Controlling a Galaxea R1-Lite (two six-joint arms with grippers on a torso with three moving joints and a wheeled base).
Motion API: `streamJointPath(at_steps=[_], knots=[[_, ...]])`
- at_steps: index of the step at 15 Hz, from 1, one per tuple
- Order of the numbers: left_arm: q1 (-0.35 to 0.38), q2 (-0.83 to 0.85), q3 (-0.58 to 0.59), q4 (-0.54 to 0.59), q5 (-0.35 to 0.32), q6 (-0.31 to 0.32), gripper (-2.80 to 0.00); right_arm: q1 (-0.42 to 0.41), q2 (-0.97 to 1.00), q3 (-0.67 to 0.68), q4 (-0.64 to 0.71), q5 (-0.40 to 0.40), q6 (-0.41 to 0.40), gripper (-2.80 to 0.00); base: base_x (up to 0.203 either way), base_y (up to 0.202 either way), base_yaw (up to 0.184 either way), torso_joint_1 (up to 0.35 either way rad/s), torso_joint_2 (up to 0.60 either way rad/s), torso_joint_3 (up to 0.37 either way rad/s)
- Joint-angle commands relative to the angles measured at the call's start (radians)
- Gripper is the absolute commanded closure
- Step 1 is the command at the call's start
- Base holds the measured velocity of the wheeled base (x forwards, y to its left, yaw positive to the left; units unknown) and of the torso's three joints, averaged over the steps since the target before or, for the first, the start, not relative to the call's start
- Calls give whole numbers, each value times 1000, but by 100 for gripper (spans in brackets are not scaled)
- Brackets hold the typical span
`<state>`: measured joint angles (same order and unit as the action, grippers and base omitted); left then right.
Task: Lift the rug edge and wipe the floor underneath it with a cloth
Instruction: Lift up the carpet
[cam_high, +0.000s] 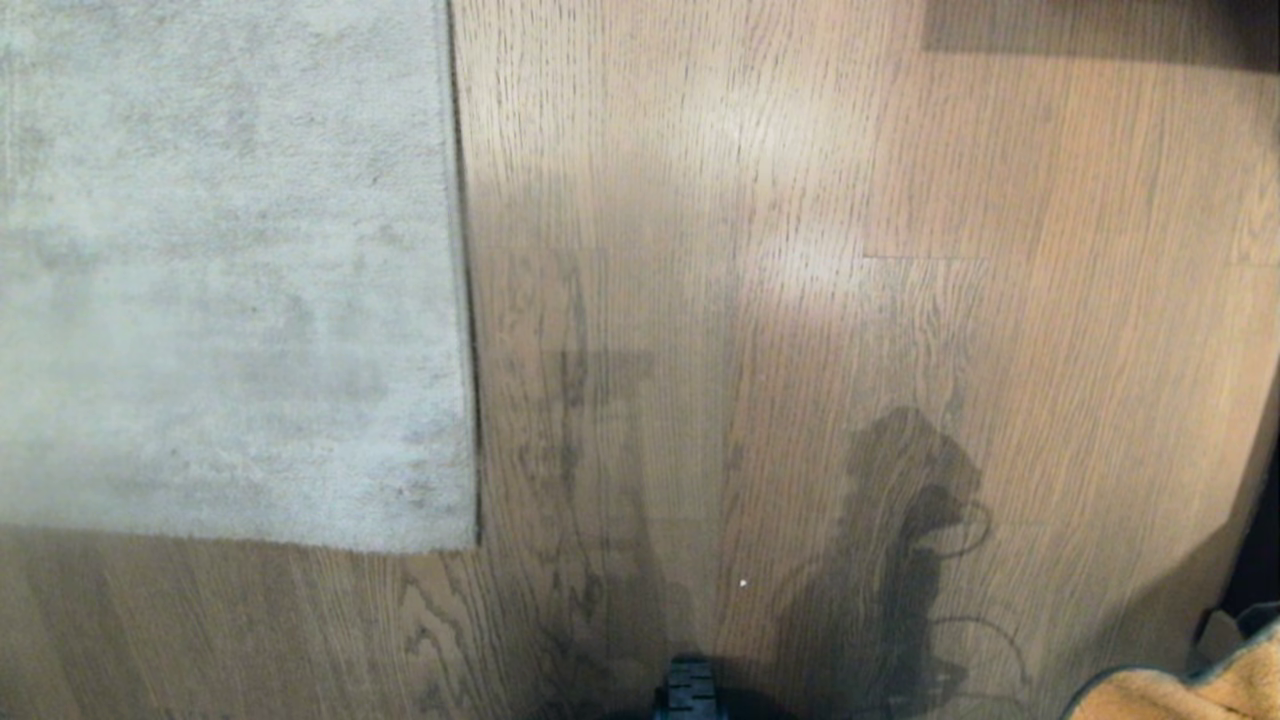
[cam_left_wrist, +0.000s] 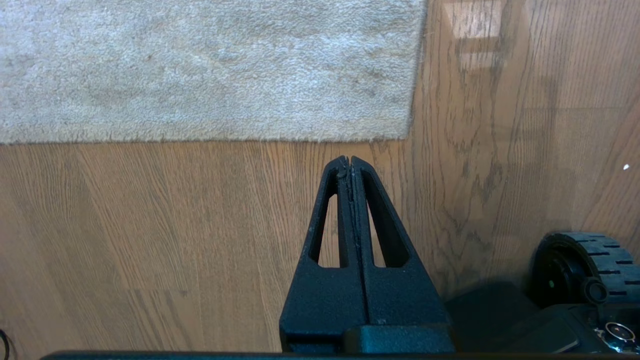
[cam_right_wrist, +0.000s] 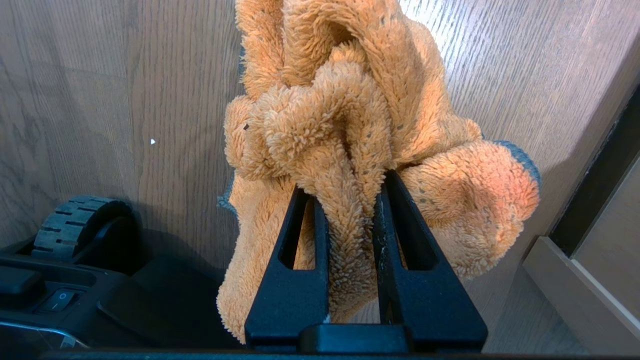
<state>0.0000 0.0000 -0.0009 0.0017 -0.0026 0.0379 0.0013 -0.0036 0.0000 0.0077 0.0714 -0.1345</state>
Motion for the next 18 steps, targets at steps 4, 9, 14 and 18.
streamJointPath(at_steps=[4, 9, 14, 18], knots=[[0, 0, 1, 0, 0, 0, 0, 0, 4, 0, 0, 1, 0, 0, 0, 0, 0, 0, 0, 0], [0, 0, 0, 0, 0, 0, 0, 0, 4, 0, 0, 1, -2, 0, 0, 0, 0, 0, 0, 0], [0, 0, -1, 0, 0, 0, 0, 0, 4, 0, 0, 1, -1, 0, 0, 0, 0, 0, 0, 0], [0, 0, -1, 0, 1, 0, 0, 0, 4, 0, 0, 1, 0, 0, 0, 0, 0, 0, 0, 0]])
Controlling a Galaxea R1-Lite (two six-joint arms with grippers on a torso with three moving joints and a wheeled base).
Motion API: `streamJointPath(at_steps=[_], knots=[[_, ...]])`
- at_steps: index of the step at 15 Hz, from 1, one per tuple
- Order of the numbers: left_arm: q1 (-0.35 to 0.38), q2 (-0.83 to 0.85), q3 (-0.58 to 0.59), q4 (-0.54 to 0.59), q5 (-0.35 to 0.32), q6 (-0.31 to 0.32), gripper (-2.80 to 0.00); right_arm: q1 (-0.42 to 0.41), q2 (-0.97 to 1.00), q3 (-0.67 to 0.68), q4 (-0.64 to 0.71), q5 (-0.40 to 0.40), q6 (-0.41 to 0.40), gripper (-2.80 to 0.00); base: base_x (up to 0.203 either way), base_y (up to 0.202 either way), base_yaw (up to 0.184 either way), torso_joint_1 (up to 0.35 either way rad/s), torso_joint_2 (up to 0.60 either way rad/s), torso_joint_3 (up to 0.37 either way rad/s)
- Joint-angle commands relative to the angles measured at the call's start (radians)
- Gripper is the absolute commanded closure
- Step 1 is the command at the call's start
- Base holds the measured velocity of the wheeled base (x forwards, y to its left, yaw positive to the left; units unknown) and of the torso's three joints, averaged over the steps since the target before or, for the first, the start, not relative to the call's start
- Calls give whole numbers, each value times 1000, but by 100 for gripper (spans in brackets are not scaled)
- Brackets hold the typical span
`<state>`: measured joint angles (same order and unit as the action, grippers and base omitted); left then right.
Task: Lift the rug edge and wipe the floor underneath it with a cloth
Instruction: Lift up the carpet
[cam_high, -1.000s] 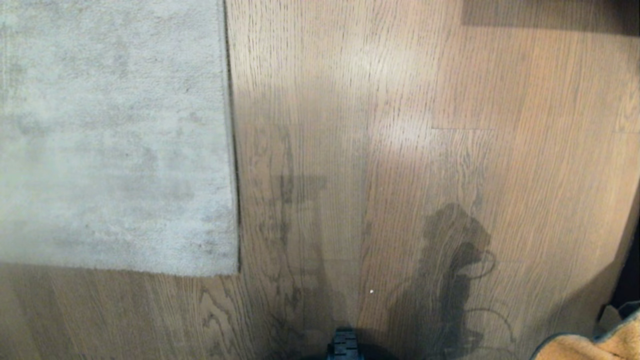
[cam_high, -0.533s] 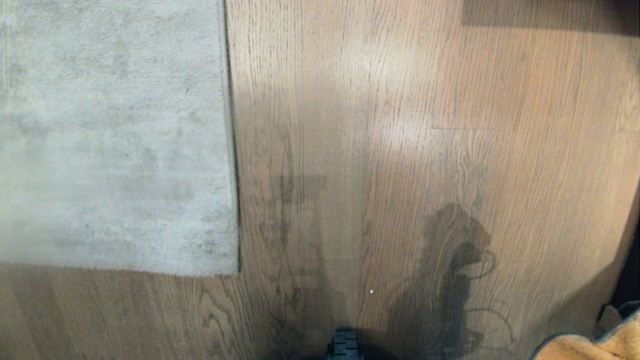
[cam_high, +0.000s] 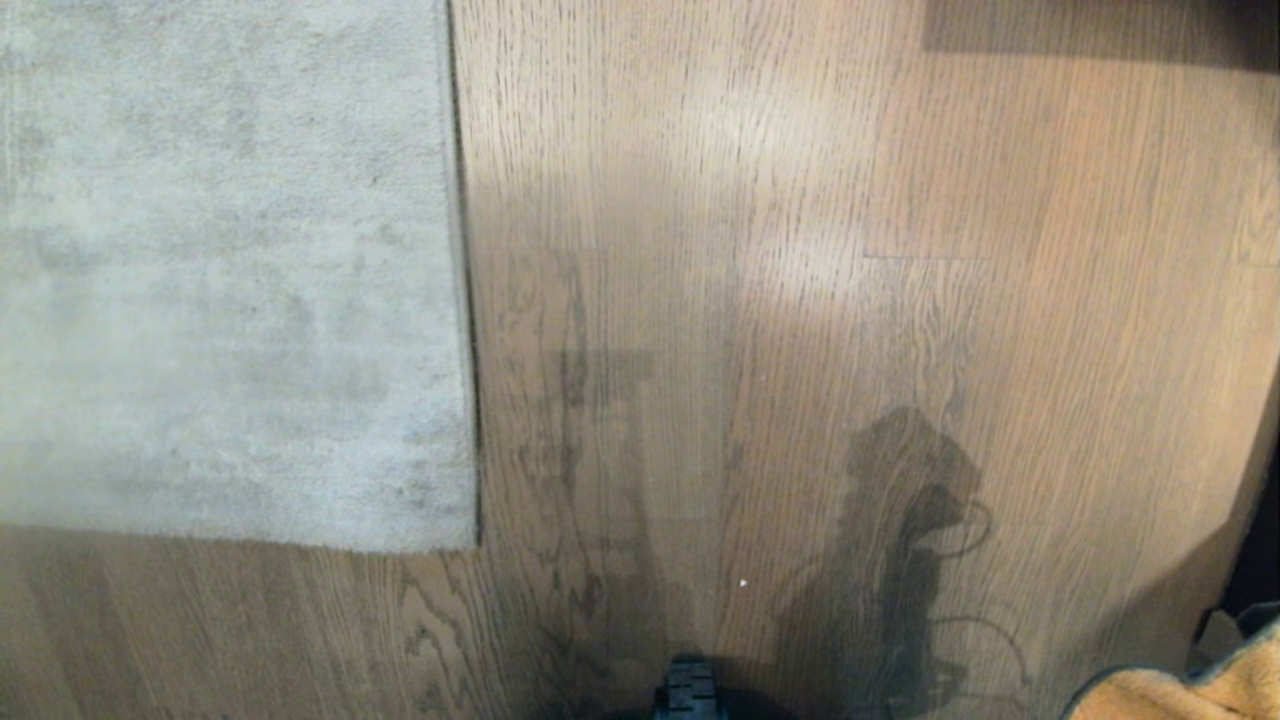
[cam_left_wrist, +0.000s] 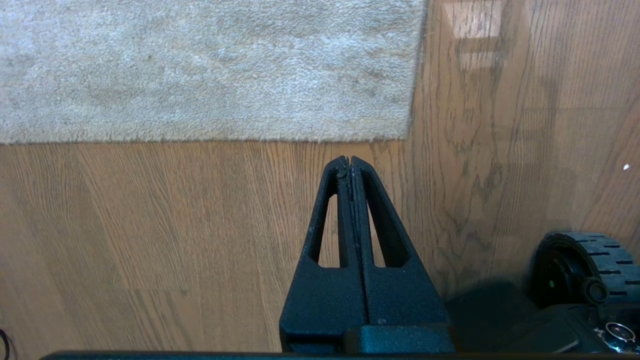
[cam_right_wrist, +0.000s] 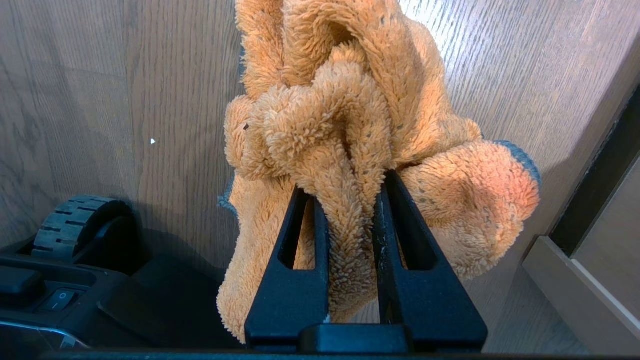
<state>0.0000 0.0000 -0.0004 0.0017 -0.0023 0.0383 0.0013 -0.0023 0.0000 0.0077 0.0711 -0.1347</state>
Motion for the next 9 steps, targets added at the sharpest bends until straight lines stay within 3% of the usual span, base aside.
streamJointPath(at_steps=[1, 9], knots=[[0, 0, 0, 0, -1, 0, 0, 0, 2, 0, 0, 1, 0, 0, 0, 0, 0, 0, 0, 0], [0, 0, 0, 1, -1, 2, 0, 0, 2, 0, 0, 1, -2, 0, 0, 0, 0, 0, 0, 0]])
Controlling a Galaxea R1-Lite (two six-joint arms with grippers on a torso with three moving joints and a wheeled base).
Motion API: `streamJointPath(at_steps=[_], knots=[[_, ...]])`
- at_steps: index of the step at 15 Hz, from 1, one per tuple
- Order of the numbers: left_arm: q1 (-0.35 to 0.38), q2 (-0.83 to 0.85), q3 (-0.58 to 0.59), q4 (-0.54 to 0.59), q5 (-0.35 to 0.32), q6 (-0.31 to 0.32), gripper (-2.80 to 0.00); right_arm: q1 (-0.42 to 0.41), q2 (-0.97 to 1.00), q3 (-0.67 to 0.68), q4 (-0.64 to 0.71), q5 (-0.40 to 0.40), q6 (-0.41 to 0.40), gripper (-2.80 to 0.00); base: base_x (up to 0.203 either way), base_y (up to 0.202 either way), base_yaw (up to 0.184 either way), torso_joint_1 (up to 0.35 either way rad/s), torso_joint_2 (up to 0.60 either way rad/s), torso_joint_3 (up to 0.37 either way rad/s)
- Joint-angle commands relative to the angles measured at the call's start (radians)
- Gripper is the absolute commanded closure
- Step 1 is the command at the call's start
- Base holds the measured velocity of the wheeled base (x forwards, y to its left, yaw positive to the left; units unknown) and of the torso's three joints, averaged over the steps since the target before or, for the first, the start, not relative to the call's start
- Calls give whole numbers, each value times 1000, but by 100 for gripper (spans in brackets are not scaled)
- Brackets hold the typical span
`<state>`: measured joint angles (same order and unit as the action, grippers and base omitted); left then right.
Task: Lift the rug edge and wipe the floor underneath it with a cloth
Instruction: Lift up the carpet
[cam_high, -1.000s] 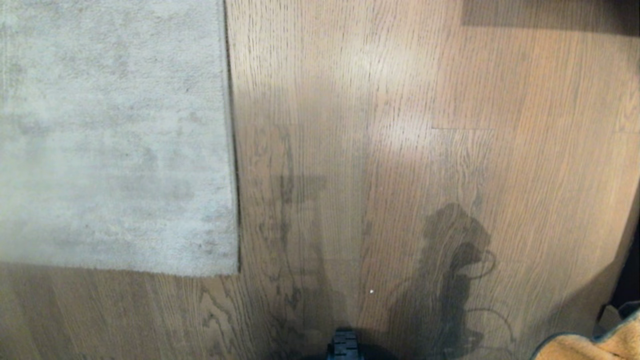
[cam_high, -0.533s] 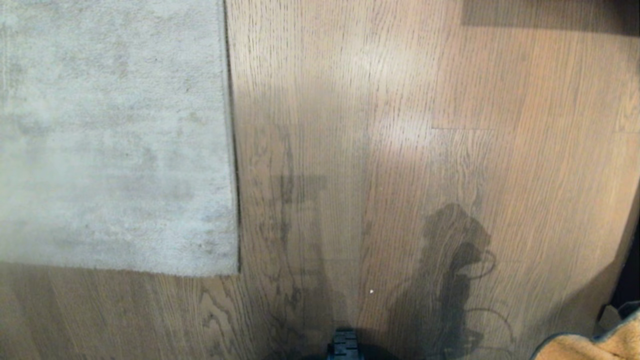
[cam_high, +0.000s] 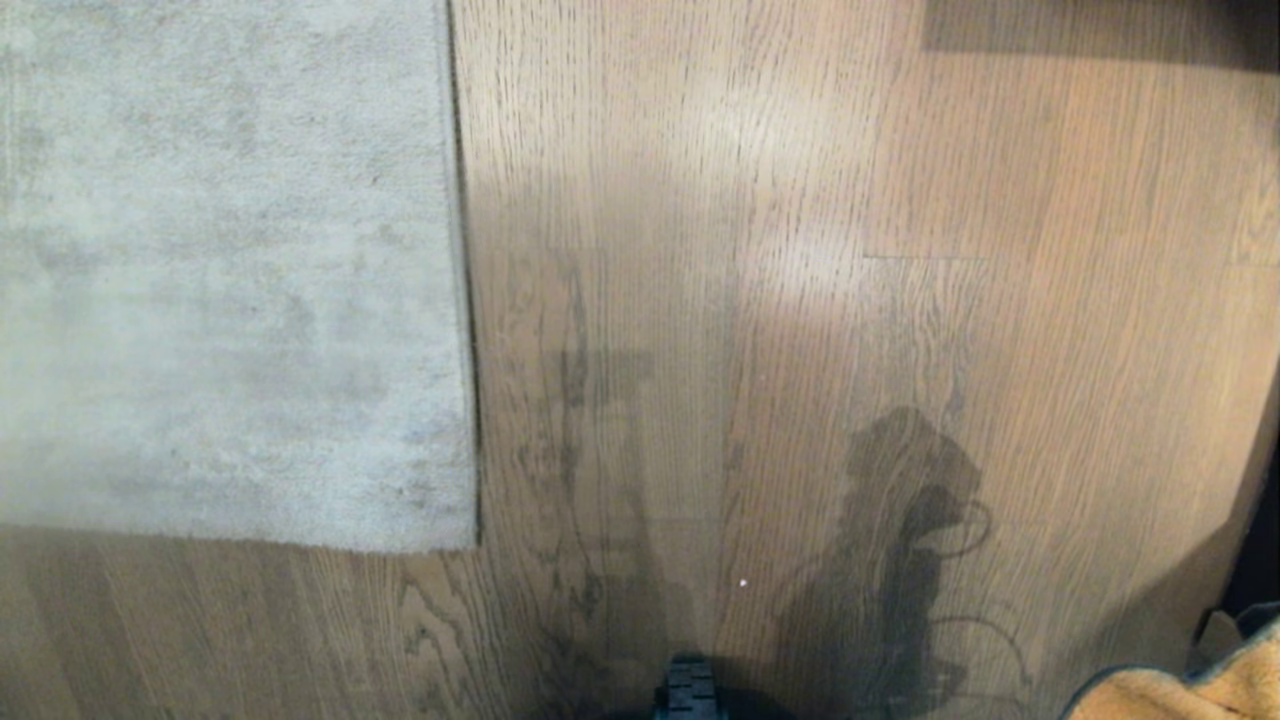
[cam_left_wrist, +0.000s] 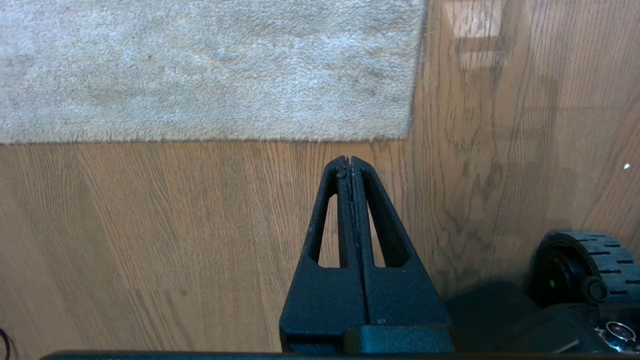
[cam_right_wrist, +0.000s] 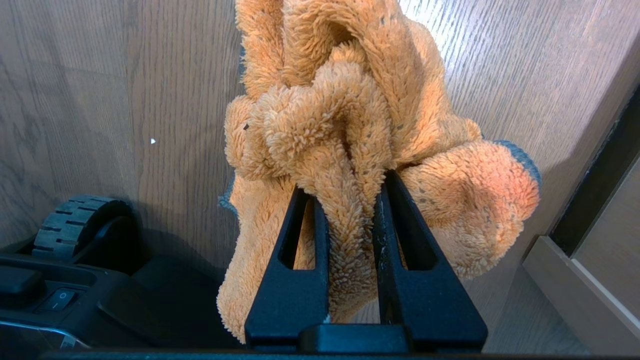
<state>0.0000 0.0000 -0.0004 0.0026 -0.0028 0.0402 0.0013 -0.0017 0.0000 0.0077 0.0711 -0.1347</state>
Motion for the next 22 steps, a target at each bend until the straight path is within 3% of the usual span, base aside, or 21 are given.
streamJointPath(at_steps=[1, 22], knots=[[0, 0, -1, 0, 0, 0, 0, 0, 2, 0, 0, 1, 0, 0, 0, 0, 0, 0, 0, 0], [0, 0, -1, 0, -2, -2, 0, 0, 2, 0, 0, 1, -2, 0, 0, 0, 0, 0, 0, 0]])
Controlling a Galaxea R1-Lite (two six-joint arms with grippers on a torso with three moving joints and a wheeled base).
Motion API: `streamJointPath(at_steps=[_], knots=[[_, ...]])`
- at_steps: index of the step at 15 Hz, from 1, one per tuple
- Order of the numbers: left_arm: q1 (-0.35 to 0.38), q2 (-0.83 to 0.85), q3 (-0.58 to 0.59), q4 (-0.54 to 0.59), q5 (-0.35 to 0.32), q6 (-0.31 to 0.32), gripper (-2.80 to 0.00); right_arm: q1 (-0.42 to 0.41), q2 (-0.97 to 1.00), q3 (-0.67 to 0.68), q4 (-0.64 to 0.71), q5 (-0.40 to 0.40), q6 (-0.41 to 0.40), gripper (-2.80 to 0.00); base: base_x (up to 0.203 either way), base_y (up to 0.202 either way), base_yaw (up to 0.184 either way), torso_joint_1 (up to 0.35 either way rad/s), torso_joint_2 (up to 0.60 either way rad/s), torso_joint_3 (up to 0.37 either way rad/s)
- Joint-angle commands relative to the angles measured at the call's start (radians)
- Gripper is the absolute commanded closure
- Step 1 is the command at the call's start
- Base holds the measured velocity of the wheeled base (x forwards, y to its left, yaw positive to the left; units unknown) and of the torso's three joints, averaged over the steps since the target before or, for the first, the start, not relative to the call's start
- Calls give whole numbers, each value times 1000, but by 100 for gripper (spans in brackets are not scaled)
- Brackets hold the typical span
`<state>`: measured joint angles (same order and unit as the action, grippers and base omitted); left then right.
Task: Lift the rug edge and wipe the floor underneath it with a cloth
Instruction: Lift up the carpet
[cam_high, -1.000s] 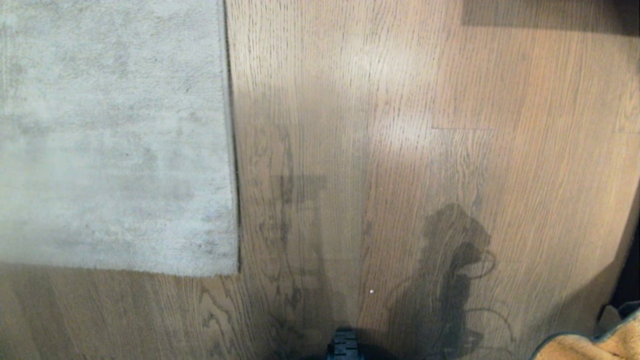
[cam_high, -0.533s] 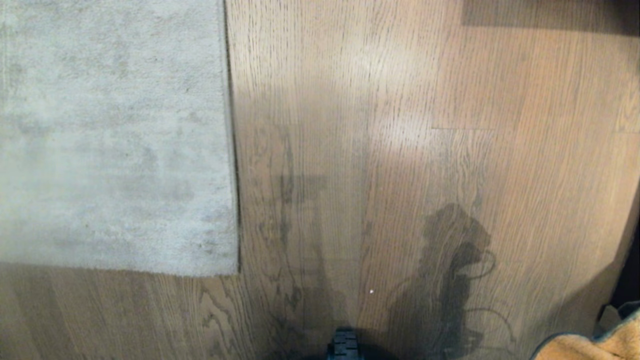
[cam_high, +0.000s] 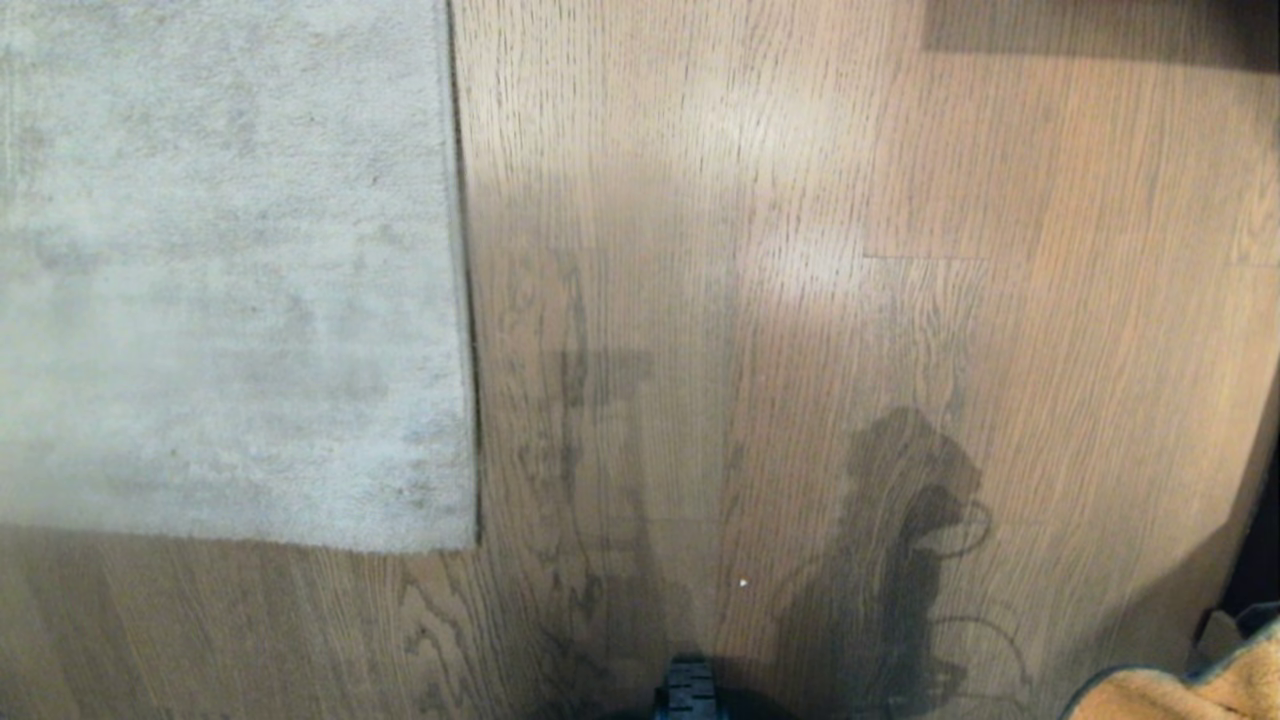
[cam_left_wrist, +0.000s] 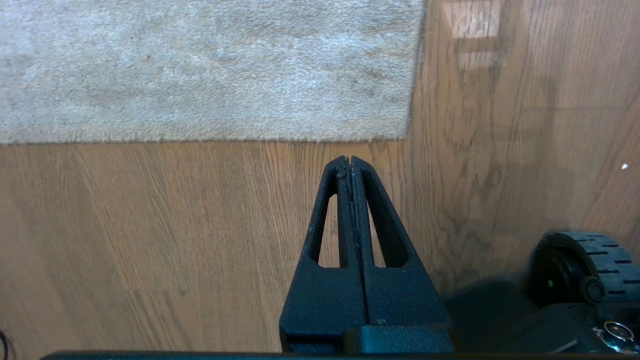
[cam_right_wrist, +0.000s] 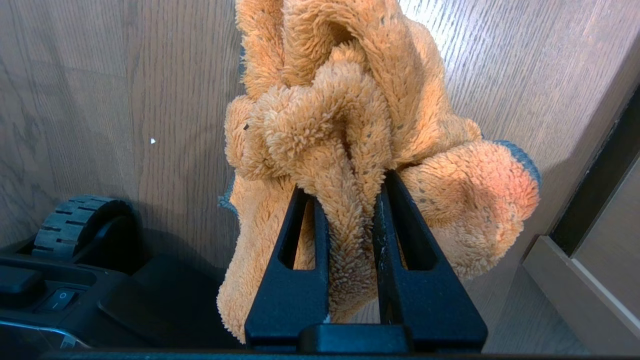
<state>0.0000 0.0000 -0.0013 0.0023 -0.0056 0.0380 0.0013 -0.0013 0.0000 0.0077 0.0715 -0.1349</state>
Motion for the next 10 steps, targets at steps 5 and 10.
streamJointPath(at_steps=[5, 10], knots=[[0, 6, -7, 24, -7, 0, 0, 0, 1, 0, 0, 1, -2, 0, 0, 0, 0, 0, 0, 0], [2, 44, -8, 25, -7, 0, 0, 0, 1, 0, 0, 1, 0, 0, 0, 0, 0, 0, 0, 0]])
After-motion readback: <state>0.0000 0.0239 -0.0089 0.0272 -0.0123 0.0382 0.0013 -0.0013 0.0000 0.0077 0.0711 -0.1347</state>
